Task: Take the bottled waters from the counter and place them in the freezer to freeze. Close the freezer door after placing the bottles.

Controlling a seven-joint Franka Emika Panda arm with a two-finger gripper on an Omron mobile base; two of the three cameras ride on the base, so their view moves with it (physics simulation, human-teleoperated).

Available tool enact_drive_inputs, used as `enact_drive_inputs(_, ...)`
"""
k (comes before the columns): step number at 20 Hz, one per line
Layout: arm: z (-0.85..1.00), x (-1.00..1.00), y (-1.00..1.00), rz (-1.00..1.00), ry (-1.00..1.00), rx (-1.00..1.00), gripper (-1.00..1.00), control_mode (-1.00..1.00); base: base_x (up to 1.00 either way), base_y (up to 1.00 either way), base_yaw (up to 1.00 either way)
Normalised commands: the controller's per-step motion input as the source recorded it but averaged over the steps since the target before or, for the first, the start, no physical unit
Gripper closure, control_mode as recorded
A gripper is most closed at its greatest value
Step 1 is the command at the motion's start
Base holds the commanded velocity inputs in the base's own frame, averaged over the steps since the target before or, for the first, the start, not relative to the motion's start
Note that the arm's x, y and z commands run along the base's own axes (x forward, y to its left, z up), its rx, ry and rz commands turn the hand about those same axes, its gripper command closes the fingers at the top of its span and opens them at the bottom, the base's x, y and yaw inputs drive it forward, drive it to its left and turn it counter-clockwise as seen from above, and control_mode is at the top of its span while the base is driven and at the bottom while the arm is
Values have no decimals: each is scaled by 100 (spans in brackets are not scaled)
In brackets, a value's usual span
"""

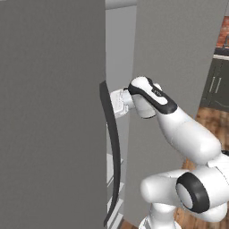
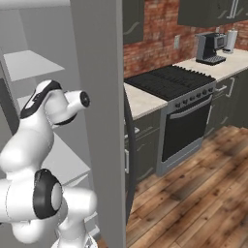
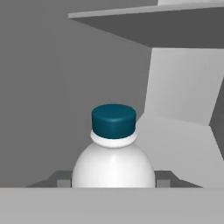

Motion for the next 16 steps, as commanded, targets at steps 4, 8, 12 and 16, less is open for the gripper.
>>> enact_drive_inputs(4, -17, 33, 39, 0, 2, 0, 100, -100, 0, 0, 0)
enact_drive_inputs(8, -19, 35, 36, 0, 1, 0, 100, -100, 0, 0, 0)
enact_drive_inputs(12, -19, 40, 30, 0, 0, 0, 100, -100, 0, 0, 0)
enact_drive_inputs(16, -25, 38, 24, 0, 0, 0, 100, -100, 0, 0, 0)
